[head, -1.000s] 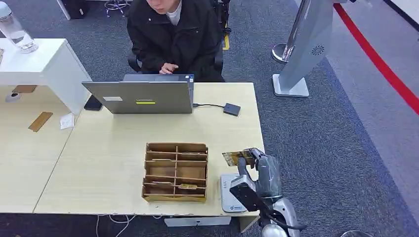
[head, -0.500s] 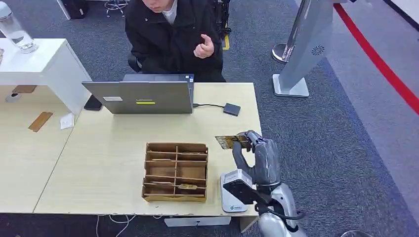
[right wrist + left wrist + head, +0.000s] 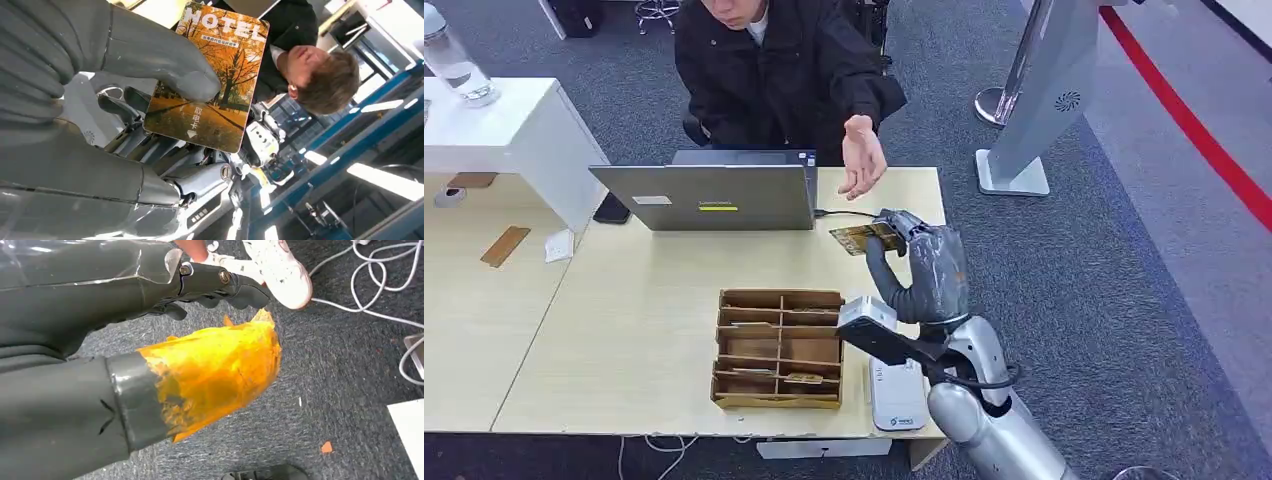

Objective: Pass the card to the sensor for recognition and then transmit it.

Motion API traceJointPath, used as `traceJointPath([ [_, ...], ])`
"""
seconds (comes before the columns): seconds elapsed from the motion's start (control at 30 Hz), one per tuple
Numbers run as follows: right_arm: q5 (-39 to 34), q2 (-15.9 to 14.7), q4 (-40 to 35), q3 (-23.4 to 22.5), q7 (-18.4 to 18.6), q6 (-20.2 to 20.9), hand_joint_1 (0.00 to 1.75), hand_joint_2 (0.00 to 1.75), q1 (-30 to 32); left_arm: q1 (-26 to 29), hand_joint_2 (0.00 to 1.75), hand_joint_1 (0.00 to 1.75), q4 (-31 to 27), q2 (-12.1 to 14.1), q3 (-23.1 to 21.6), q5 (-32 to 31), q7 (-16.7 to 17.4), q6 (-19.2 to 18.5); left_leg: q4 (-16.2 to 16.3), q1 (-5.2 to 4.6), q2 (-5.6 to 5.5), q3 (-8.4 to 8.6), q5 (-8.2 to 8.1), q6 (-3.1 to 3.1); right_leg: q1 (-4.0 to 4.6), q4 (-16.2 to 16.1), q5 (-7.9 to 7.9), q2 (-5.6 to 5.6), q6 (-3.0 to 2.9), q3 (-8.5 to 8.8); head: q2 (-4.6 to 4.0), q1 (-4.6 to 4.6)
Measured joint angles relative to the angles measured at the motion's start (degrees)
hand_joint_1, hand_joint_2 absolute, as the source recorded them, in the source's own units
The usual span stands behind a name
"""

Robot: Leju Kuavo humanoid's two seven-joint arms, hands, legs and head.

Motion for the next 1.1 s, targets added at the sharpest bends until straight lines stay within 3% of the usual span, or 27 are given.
traceJointPath([
  [0.27,4.4,1.1,8.2,1.3,4.8,1.5,1.75,1.75,-8.2,-1.1,0.0,0.0,0.0,0.1,-1.5,-2.2,1.5,-1.2,0.0,0.0,-0.01,0.0,0.04,0.01,0.0,0.0,0.02,-0.01,0.0,0.01,0.0,0.0],
  [0.73,8.5,3.4,19.6,2.3,7.5,1.2,1.71,1.75,-14.1,-1.7,0.0,0.0,0.0,0.3,-3.4,-3.3,2.4,-1.8,0.0,0.0,-0.04,-0.03,0.04,0.0,0.0,0.0,0.01,-0.02,0.01,-0.01,0.0,0.02],
  [0.77,8.6,3.5,20.0,2.4,7.6,1.2,0.45,1.75,-14.3,-1.7,0.0,0.0,0.0,0.3,-3.5,-3.3,2.4,-1.8,0.0,0.0,-0.04,-0.03,0.04,0.0,0.0,0.0,0.01,-0.02,0.01,-0.01,0.0,0.0],
  [0.8,9.0,3.6,20.4,2.4,7.8,1.2,0.0,1.75,-14.4,-1.8,0.0,0.0,0.0,0.3,-3.6,-3.3,2.5,-1.8,0.0,0.0,-0.04,-0.03,0.04,0.01,0.0,0.0,0.01,-0.02,0.01,-0.01,0.0,0.02],
  [1.1,12.2,3.8,23.1,3.0,9.2,1.0,0.0,1.75,-14.9,-1.8,0.0,0.0,0.0,0.4,-3.8,-3.3,2.9,-2.0,0.0,0.0,-0.04,-0.03,0.04,0.0,0.0,0.0,0.01,-0.02,0.01,-0.01,0.0,0.0],
])
